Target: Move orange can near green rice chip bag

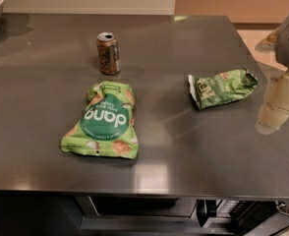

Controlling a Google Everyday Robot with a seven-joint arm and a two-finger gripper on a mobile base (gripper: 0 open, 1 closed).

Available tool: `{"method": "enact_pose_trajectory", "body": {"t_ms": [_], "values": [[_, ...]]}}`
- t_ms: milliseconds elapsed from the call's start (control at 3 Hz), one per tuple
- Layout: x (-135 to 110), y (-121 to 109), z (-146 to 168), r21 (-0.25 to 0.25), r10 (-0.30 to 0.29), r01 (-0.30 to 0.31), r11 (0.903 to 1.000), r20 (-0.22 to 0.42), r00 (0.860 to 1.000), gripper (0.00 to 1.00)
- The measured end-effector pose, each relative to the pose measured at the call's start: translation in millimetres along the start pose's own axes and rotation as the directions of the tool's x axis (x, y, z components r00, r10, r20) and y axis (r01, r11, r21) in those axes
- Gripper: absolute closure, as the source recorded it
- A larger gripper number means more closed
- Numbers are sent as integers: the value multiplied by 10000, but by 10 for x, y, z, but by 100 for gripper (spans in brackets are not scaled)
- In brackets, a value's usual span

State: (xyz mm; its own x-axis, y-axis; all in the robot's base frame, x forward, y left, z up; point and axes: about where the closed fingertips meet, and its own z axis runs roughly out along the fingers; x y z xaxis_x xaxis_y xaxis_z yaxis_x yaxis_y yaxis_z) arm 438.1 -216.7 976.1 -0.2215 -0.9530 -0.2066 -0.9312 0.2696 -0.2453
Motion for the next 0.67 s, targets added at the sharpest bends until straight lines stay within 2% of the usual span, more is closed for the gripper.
{"method": "enact_pose_trajectory", "body": {"t_ms": [333, 667], "values": [[-1, -1, 0, 2, -1, 1, 10000, 3, 10000, 0], [-258, -129, 63, -28, -272, 274, 9996, 557, 9981, 0]]}}
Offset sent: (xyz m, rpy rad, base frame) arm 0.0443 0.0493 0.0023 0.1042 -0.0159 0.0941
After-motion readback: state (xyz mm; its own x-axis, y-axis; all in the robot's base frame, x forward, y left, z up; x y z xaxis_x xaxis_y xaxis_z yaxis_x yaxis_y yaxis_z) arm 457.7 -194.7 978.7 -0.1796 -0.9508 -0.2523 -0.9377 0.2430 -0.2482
